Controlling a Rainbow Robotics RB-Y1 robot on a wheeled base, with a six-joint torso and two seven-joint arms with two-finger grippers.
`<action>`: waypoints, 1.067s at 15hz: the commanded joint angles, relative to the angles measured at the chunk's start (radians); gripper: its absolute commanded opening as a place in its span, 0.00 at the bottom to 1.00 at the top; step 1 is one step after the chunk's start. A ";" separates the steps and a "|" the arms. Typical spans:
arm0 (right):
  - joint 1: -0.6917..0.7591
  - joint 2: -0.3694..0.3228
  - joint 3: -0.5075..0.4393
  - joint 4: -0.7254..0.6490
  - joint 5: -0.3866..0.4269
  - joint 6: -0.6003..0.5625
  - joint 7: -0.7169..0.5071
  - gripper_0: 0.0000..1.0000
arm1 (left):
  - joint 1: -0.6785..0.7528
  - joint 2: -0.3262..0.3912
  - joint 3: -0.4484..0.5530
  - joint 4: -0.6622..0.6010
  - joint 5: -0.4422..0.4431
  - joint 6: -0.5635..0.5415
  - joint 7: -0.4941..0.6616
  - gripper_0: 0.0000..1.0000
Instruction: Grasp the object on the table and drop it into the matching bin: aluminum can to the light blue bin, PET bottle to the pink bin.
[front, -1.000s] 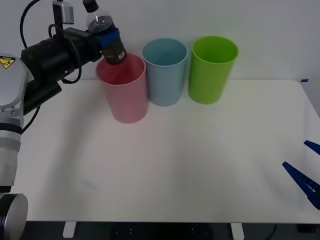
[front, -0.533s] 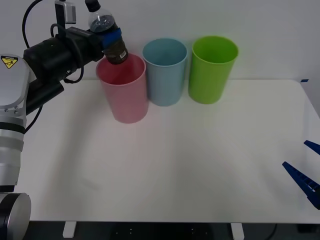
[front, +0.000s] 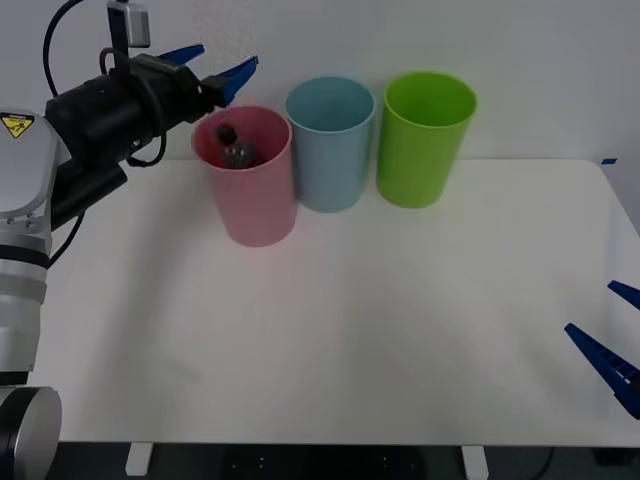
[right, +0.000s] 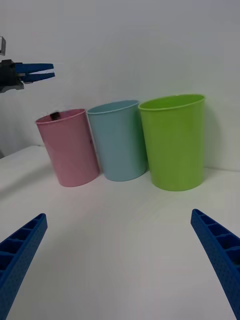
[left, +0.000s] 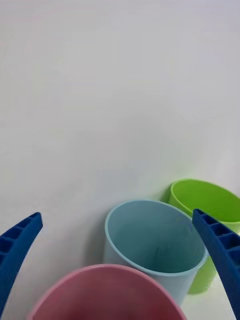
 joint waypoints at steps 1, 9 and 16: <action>0.000 0.000 0.000 0.000 0.000 0.000 0.000 1.00 | 0.017 0.003 0.010 0.000 0.041 0.000 -0.003 1.00; 0.000 0.000 0.000 0.000 0.000 0.000 0.000 1.00 | 0.195 0.076 0.047 -0.109 0.285 -0.001 -0.041 1.00; 0.000 0.000 0.000 0.000 0.000 0.000 0.000 1.00 | 0.442 0.093 0.226 -0.270 0.402 -0.109 -0.094 1.00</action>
